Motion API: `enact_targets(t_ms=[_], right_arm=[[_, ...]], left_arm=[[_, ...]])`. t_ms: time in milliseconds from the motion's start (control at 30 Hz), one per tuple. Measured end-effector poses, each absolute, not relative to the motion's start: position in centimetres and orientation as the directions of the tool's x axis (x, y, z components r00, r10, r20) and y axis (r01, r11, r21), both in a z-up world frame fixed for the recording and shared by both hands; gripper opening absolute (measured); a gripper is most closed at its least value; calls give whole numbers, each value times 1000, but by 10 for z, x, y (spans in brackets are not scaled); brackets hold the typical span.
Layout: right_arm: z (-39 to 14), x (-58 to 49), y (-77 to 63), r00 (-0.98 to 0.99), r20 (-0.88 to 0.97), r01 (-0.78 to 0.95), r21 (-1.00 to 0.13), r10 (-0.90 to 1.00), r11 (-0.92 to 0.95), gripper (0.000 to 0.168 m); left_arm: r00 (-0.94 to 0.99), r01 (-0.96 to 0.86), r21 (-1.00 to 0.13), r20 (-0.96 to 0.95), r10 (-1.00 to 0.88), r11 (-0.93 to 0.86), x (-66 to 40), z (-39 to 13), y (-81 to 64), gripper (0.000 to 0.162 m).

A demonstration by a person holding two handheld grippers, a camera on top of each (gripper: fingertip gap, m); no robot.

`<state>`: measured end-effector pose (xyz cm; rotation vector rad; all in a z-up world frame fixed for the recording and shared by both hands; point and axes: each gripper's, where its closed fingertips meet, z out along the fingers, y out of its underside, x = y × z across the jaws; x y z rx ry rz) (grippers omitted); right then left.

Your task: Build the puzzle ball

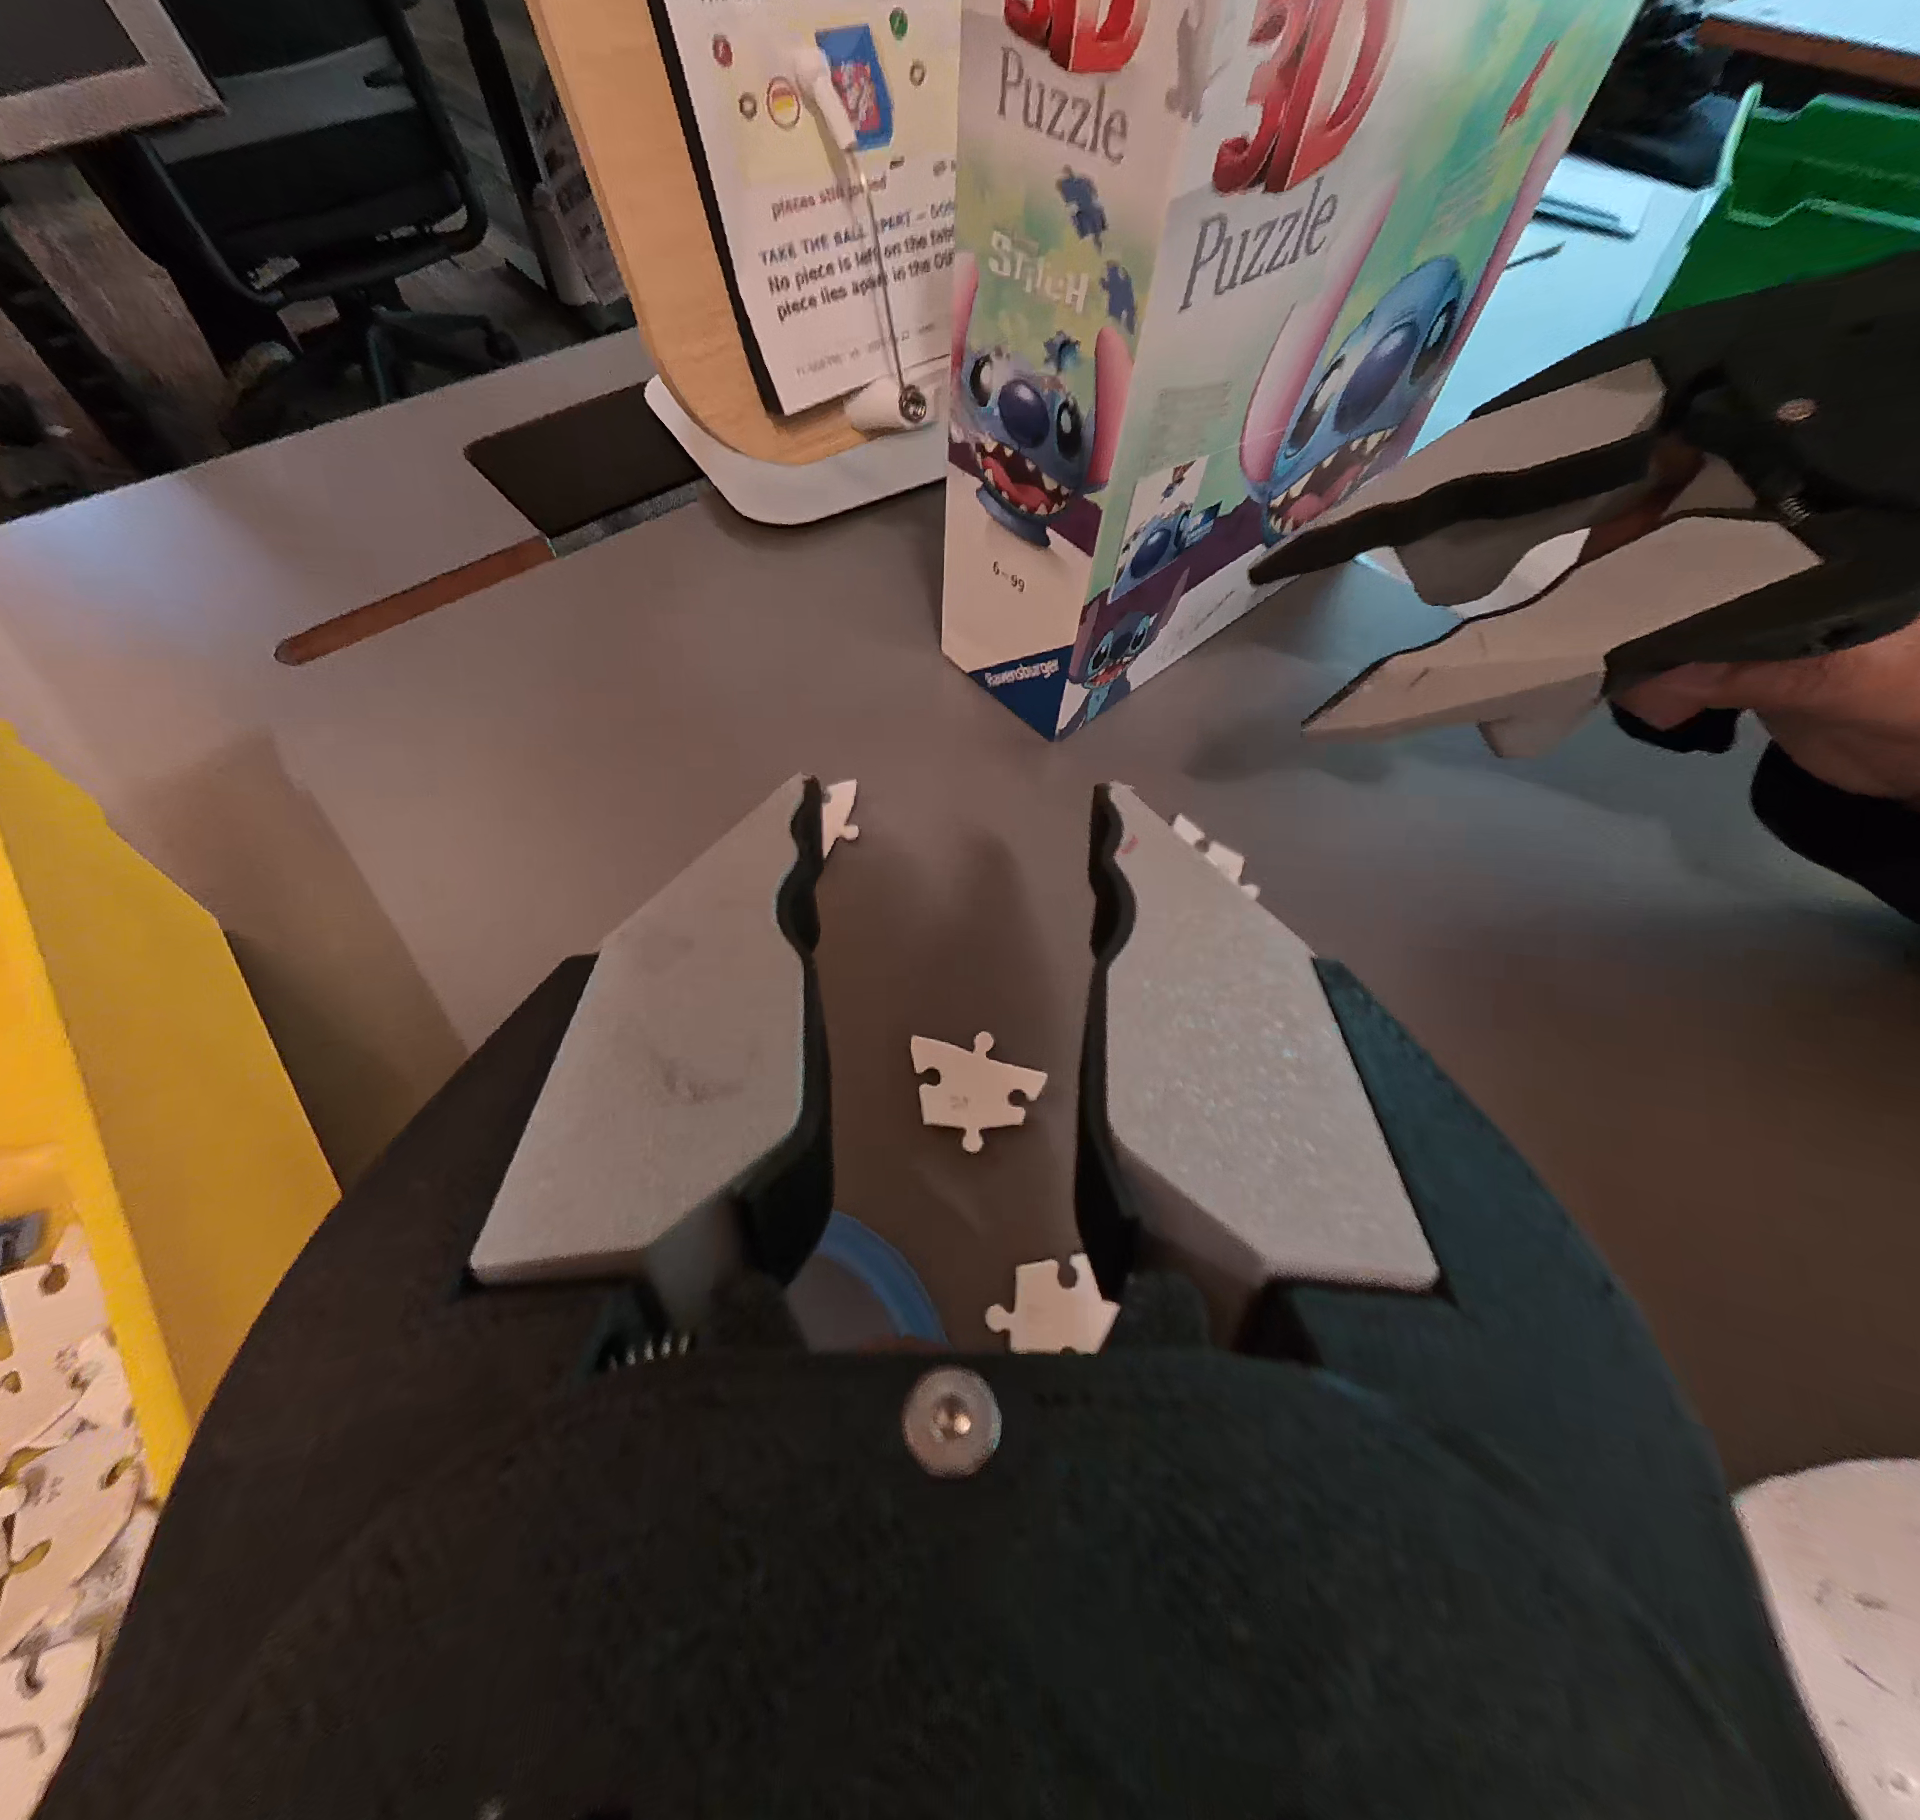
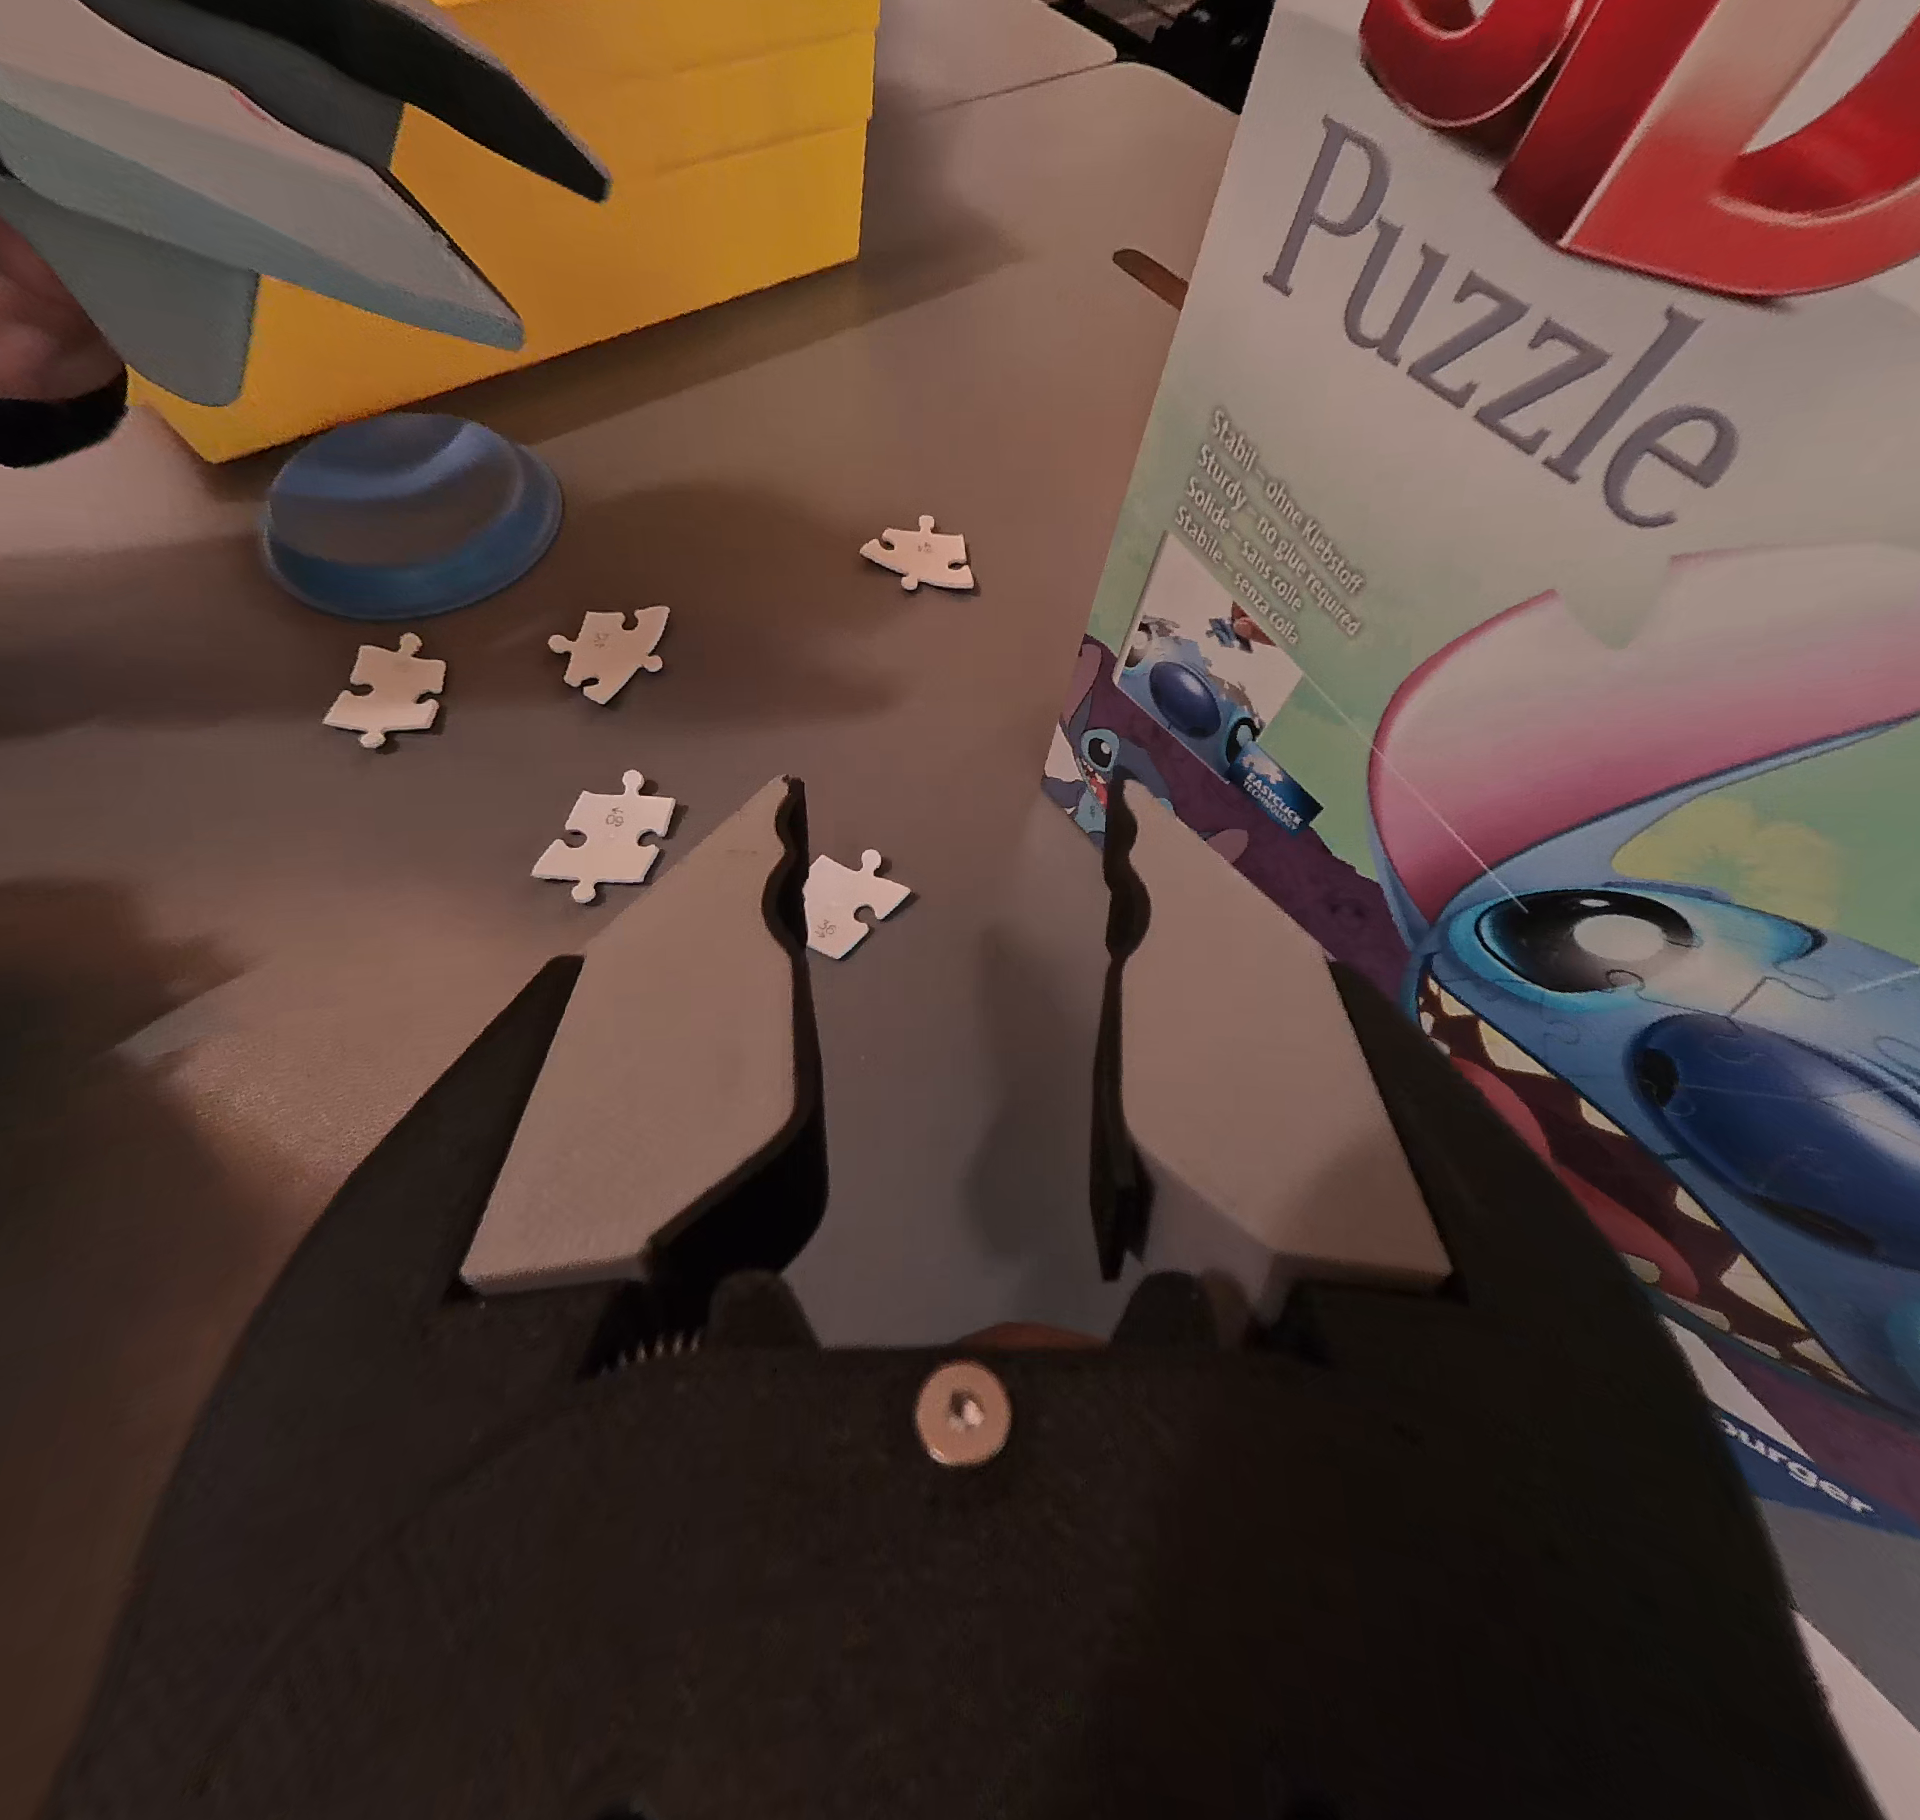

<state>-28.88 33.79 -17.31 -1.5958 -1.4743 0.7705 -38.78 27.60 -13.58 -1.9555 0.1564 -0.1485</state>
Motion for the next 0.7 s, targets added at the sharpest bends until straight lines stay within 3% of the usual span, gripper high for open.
enact_targets(t_ms=[200,400,500,700], right_arm=[[-171,-287,340,138,73,475,-880,988,-2,54],[-172,-286,340,136,62,483,-876,989,-11,54],[-173,-287,337,123,56,488,-873,991,-11,54],[-177,-290,335,114,47,491,-871,992,-15,54]], left_arm=[[976,-41,-934,39,-214,-355,-388,-94,245,48],[998,-63,-838,-55,-31,-542,-490,-55,177,50],[996,-33,-744,-79,38,-667,-550,-65,158,55],[995,98,-634,91,52,-767,-592,-122,169,54]])
